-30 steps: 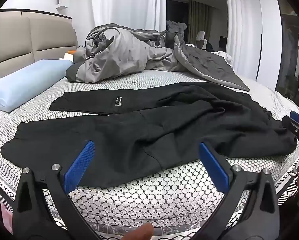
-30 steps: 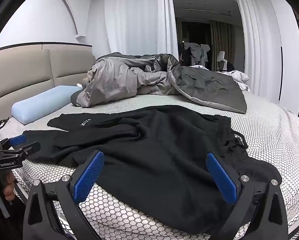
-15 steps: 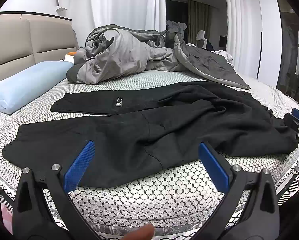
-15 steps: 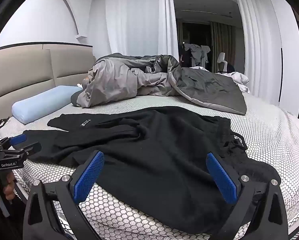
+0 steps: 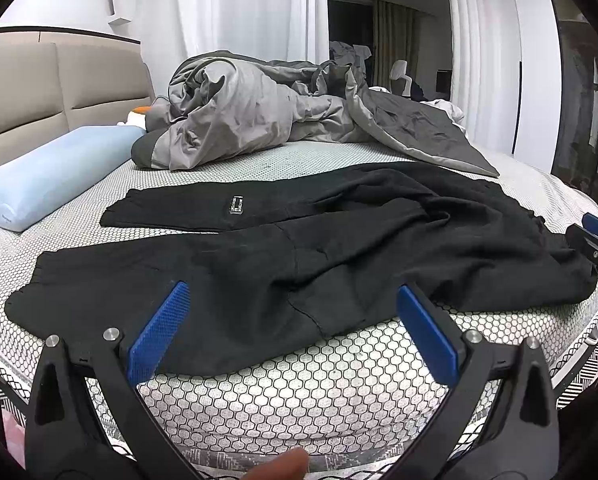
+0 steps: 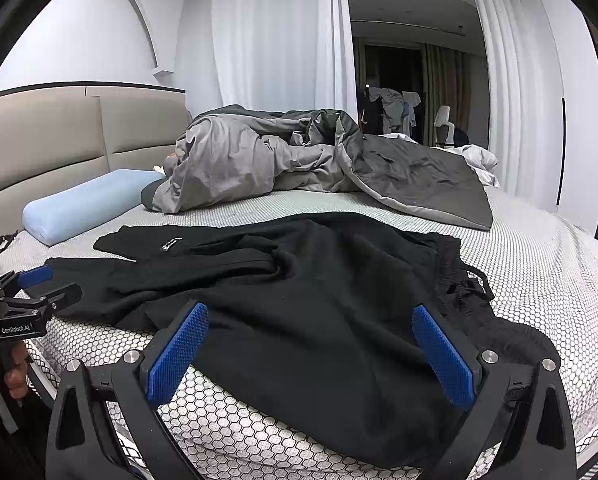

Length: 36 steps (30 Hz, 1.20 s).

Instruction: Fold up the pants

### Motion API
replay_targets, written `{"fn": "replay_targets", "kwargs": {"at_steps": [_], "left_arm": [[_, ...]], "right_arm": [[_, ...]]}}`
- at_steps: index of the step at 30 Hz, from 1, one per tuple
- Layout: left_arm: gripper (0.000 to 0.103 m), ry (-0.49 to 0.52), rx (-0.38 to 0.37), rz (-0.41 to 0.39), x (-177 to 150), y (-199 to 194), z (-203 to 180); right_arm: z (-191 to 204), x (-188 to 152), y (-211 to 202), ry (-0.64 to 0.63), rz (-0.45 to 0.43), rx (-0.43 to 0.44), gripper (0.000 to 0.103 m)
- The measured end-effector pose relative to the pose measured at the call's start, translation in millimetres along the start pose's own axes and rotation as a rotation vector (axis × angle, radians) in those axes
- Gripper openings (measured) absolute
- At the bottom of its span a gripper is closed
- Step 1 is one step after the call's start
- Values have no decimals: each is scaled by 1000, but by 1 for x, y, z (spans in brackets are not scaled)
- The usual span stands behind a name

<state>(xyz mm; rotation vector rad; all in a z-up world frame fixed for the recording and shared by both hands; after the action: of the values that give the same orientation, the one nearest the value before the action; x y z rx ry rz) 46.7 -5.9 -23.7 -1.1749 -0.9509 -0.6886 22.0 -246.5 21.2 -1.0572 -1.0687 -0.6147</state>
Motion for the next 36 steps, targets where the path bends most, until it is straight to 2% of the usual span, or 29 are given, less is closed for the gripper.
{"fn": "replay_targets", "kwargs": {"at_steps": [36], "left_arm": [[103,3,4,-2,-1,-4,-1]], "right_arm": [[-5,3,-4,11,-8,-13,103]]}}
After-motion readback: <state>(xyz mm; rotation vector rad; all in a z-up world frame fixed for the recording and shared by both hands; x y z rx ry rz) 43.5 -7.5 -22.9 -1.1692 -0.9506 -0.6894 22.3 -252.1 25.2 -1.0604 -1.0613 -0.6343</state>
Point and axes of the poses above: each gripper's, at about its wrist camera, not at the fingertips, and y roughly the way its jaws point, z to its left, x to its top, the point moved 5 cm from there along y, roughly the way its jaws point, and after that the axes turned 15 degrees about x, right-handed, at the moved point
